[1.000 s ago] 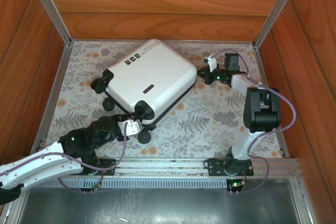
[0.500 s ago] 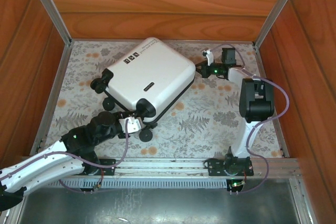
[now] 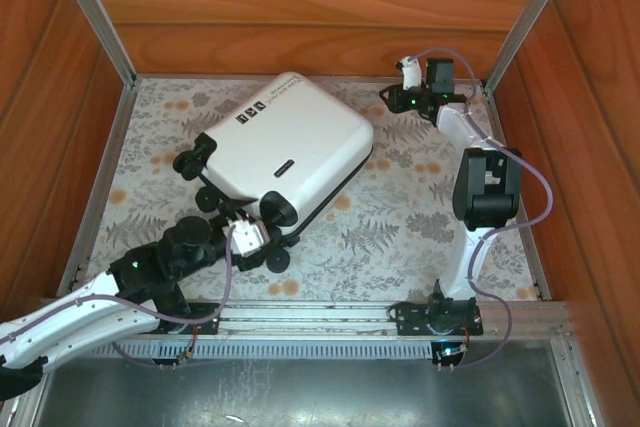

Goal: Pack the luggage

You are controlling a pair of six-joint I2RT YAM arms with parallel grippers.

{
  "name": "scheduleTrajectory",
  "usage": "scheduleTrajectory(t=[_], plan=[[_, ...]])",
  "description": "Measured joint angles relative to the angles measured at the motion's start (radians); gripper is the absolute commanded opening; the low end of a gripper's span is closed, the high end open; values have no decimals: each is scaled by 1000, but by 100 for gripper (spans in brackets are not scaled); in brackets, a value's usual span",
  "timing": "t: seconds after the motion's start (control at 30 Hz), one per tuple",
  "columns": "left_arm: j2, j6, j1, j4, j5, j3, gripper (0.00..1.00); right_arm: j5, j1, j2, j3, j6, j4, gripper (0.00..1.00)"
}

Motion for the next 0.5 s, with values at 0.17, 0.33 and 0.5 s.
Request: scheduleTrajectory(t=[0.17,0.33,0.5], plan=[[178,-304,0,-113,-319,288,100,-23,1,9,116,27,-134,32],[368,-760,12,-460,-687,581,72,-62,5,56,225,44,-257,31],[515,-1146,135,-808,-736,689,25,-89,25,104,299,32,-383,31]])
